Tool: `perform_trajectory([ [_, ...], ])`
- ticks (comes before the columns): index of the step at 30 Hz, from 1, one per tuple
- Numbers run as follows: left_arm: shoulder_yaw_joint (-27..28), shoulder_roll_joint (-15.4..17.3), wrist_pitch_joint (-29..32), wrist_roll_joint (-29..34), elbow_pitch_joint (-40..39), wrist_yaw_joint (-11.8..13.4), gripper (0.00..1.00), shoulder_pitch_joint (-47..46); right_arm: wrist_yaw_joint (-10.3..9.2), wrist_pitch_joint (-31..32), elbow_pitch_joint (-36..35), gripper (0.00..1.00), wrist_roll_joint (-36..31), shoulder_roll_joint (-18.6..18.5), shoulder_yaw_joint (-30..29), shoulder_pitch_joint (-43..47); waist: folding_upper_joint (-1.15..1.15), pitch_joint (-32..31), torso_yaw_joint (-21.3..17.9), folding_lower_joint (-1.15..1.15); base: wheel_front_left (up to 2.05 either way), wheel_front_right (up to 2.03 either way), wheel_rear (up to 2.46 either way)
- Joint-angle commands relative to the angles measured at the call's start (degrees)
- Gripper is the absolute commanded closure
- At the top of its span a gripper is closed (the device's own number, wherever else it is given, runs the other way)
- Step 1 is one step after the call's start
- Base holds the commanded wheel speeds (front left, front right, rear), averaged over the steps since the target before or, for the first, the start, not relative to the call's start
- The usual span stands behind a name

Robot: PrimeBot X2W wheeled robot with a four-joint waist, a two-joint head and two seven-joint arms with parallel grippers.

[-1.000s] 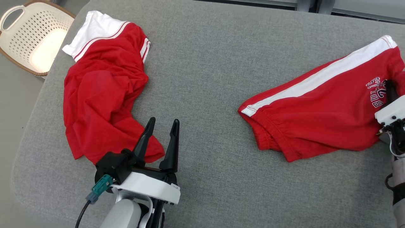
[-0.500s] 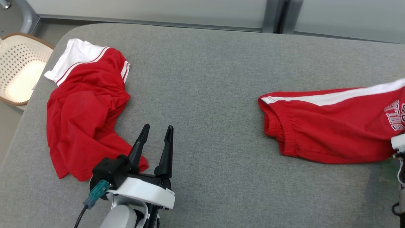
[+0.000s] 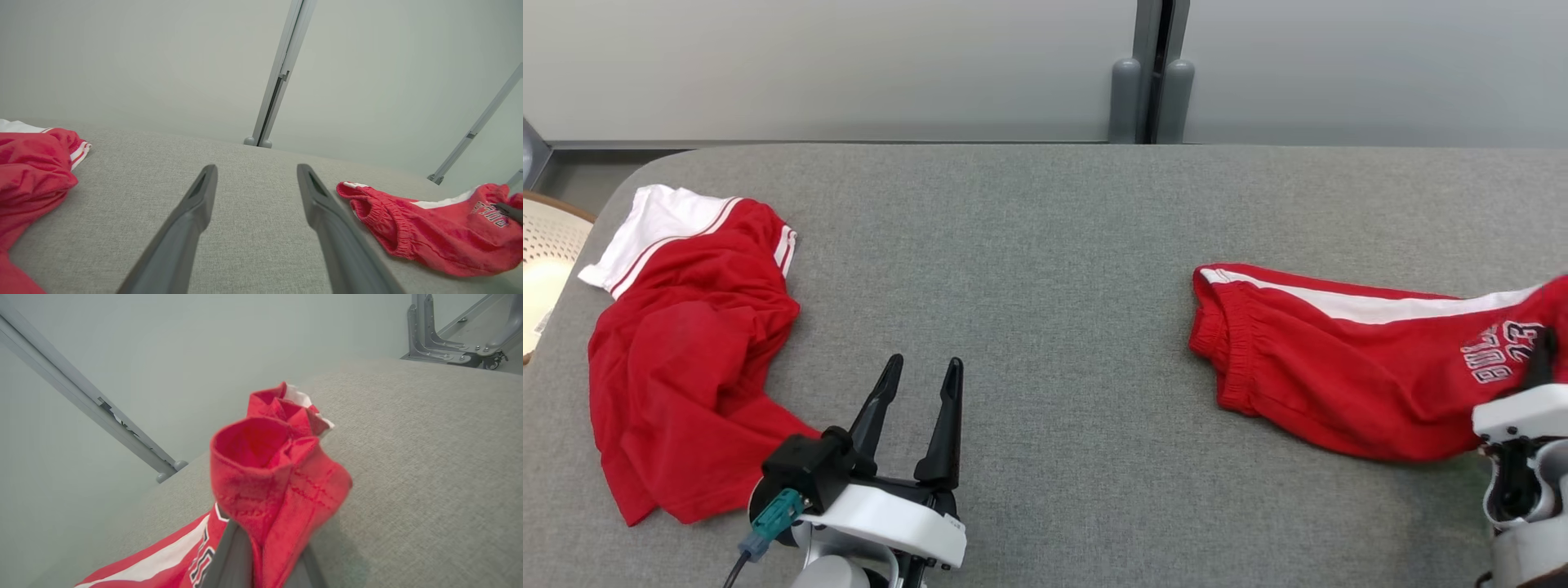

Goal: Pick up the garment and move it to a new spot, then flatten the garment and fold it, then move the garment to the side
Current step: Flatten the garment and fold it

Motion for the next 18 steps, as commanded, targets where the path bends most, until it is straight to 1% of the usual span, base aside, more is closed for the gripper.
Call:
perform_trajectory([
  [1, 0.05, 0.22, -0.02, 0.28, 0.19, -0.15, 0.00, 0.26, 0.00, -0.52, -1.01, 1.00, 1.39, 0.58, 1.18, -0.39, 0.00, -0.74, -0.57, 0.00, 0.00, 0.00, 0.00],
  [7, -0.04, 0.22, -0.02, 0.73, 1.10, -0.57, 0.00, 0.85, 0.00, -1.35, -7.38, 1.00, 7.40, 1.32, 12.31, 2.77, 0.00, -2.49, -0.45, 0.00, 0.00, 0.00, 0.00],
  [13, 0.35, 0.22, -0.02, 1.11, 1.62, -0.96, 0.00, 1.62, 0.00, -2.52, -13.58, 1.00, 14.70, -0.02, 24.02, 6.66, 0.00, -4.11, 0.53, 0.00, 0.00, 0.00, 0.00],
  [18, 0.09, 0.22, -0.01, 0.77, 1.86, -1.01, 0.00, 2.75, 0.00, -3.41, -16.05, 1.00, 18.12, -1.85, 32.66, 8.73, 0.00, -5.34, 1.77, 0.00, 0.00, 0.00, 0.00],
])
